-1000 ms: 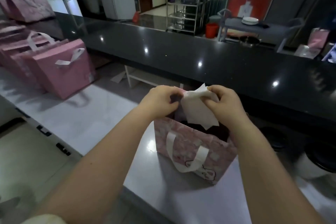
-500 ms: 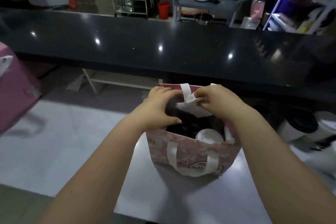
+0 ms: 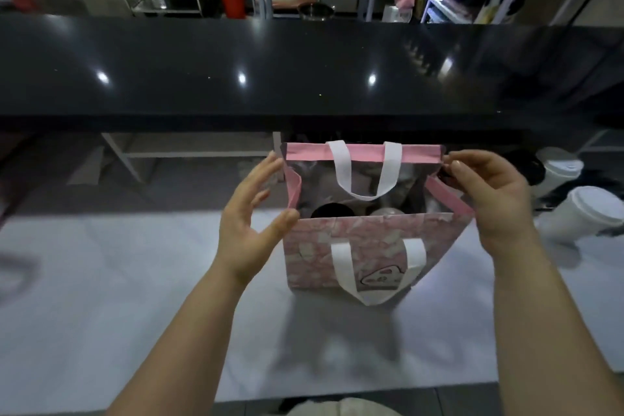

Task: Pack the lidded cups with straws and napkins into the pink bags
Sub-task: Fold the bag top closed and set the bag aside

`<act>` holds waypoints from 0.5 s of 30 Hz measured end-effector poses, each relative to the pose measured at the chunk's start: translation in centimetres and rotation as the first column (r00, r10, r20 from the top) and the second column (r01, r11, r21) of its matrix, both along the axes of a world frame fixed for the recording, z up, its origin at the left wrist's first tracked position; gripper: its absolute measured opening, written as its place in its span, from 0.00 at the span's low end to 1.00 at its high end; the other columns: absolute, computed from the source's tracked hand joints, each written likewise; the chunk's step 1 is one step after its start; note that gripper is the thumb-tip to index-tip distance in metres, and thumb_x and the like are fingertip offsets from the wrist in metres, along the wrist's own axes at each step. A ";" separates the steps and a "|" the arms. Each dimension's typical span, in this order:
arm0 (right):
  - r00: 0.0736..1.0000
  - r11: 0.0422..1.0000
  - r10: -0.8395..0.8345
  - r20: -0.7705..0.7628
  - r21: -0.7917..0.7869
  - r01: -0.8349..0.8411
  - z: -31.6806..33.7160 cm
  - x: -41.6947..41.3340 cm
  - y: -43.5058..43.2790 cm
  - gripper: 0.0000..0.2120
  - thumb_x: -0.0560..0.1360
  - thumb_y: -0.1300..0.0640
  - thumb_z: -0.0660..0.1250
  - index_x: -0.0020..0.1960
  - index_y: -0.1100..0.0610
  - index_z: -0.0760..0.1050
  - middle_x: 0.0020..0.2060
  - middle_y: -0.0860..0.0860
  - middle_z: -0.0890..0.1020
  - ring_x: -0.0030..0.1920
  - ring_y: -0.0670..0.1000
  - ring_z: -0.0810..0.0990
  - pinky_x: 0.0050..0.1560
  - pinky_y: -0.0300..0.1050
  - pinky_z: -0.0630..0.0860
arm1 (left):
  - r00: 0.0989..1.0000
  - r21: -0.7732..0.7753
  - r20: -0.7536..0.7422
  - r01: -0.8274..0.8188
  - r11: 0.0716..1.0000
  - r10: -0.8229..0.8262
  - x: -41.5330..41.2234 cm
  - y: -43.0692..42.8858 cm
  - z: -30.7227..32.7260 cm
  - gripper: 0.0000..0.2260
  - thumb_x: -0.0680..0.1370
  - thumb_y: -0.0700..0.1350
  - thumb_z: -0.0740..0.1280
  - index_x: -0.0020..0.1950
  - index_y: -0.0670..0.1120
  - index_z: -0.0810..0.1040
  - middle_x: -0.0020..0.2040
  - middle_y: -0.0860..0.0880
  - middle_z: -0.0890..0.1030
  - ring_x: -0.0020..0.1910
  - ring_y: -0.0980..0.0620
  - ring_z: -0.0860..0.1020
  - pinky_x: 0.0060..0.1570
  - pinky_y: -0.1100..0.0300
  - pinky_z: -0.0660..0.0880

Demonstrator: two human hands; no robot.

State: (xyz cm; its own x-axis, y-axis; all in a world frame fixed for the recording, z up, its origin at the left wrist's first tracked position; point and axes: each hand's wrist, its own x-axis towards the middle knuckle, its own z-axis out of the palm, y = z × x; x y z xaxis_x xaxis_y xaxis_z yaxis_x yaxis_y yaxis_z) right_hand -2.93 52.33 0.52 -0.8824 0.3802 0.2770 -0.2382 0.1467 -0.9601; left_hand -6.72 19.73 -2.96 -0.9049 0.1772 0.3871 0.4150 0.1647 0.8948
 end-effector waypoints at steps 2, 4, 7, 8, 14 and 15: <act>0.999 0.993 0.023 0.044 -0.118 -0.018 -1.8 1.1 0.1 0.08 0.74 0.50 0.69 0.52 0.49 0.81 0.49 0.50 0.84 0.53 0.54 0.82 0.52 0.49 0.80 | 1.000 0.004 0.023 -0.017 1.000 0.017 0.8 0.0 -1.5 0.32 0.71 0.64 0.71 0.72 0.57 0.70 0.70 0.60 0.72 0.69 0.56 0.71 0.62 0.57 0.72; 0.995 0.981 0.065 0.073 -0.188 -0.050 -3.0 2.1 0.2 0.08 0.77 0.52 0.67 0.54 0.51 0.80 0.51 0.50 0.83 0.54 0.53 0.81 0.48 0.47 0.80 | 0.999 0.026 0.040 -0.032 0.999 0.031 1.5 0.3 -2.7 0.30 0.69 0.63 0.73 0.69 0.60 0.73 0.65 0.60 0.77 0.64 0.54 0.76 0.59 0.58 0.76; 0.967 0.936 0.238 0.093 -0.287 -0.203 -4.1 3.5 0.4 0.33 0.66 0.36 0.73 0.62 0.58 0.77 0.59 0.53 0.81 0.56 0.53 0.80 0.52 0.47 0.80 | 0.996 0.113 0.089 -0.041 0.993 0.031 2.0 0.9 -3.1 0.19 0.70 0.56 0.76 0.60 0.61 0.79 0.56 0.56 0.83 0.56 0.51 0.81 0.56 0.57 0.79; 0.953 0.926 0.286 0.098 -0.283 -0.249 -4.5 3.7 0.1 0.37 0.65 0.38 0.74 0.64 0.63 0.74 0.61 0.56 0.80 0.59 0.56 0.79 0.55 0.49 0.79 | 0.991 0.148 0.131 -0.029 0.989 0.010 1.9 1.2 -3.1 0.17 0.71 0.52 0.76 0.58 0.61 0.81 0.54 0.55 0.84 0.53 0.51 0.82 0.54 0.56 0.79; 0.962 0.930 0.247 0.120 -0.309 -0.201 -5.5 3.3 -3.0 0.15 0.74 0.60 0.65 0.60 0.56 0.79 0.54 0.54 0.84 0.53 0.52 0.82 0.53 0.44 0.79 | 0.958 0.245 0.253 0.076 0.966 -0.139 1.6 2.4 -2.4 0.11 0.74 0.46 0.70 0.53 0.59 0.84 0.48 0.51 0.86 0.48 0.53 0.84 0.45 0.63 0.79; 0.959 0.938 0.248 0.140 -0.283 -0.202 -5.7 3.3 -3.2 0.14 0.75 0.62 0.65 0.60 0.57 0.79 0.54 0.54 0.84 0.53 0.52 0.82 0.53 0.44 0.79 | 0.955 0.249 0.255 0.089 0.964 -0.153 1.6 2.4 -2.3 0.11 0.74 0.47 0.69 0.54 0.59 0.84 0.49 0.52 0.86 0.48 0.54 0.83 0.45 0.64 0.78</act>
State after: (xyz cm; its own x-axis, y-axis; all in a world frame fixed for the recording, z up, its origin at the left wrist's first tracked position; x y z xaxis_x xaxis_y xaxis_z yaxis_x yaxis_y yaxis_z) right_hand 0.36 49.12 -5.20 -0.9783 0.2047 0.0318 -0.0645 -0.1548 -0.9858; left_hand -5.08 22.17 -5.29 -0.9581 0.2264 0.1753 0.1568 -0.0976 0.9828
